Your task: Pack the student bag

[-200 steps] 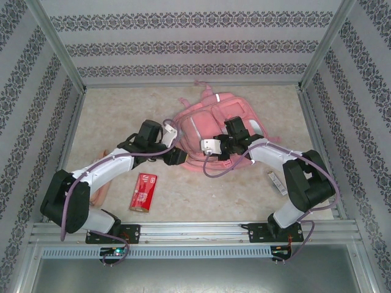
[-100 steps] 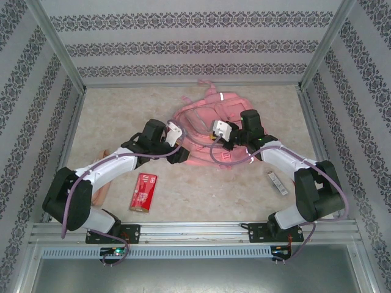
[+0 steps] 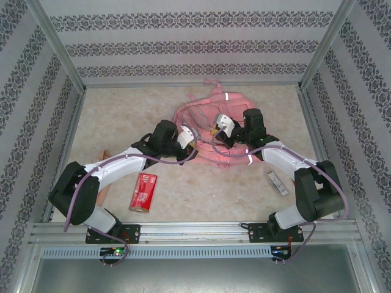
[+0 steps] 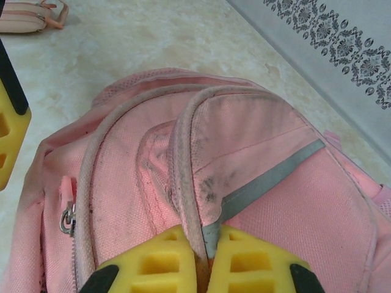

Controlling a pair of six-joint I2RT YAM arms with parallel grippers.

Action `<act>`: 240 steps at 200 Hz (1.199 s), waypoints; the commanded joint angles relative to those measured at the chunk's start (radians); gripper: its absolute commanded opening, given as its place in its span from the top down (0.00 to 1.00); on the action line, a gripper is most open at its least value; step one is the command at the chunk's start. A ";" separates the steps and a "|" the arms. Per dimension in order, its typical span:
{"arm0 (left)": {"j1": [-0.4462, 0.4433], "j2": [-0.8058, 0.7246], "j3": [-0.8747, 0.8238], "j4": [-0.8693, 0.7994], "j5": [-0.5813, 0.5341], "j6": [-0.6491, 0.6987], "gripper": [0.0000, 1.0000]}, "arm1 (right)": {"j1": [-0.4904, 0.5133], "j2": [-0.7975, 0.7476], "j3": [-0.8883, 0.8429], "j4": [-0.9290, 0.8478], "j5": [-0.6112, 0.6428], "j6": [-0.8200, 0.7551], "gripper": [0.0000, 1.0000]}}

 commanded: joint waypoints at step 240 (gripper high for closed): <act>-0.021 0.191 -0.167 0.600 -0.092 0.278 0.78 | 0.073 -0.089 -0.024 0.103 -0.052 0.051 1.00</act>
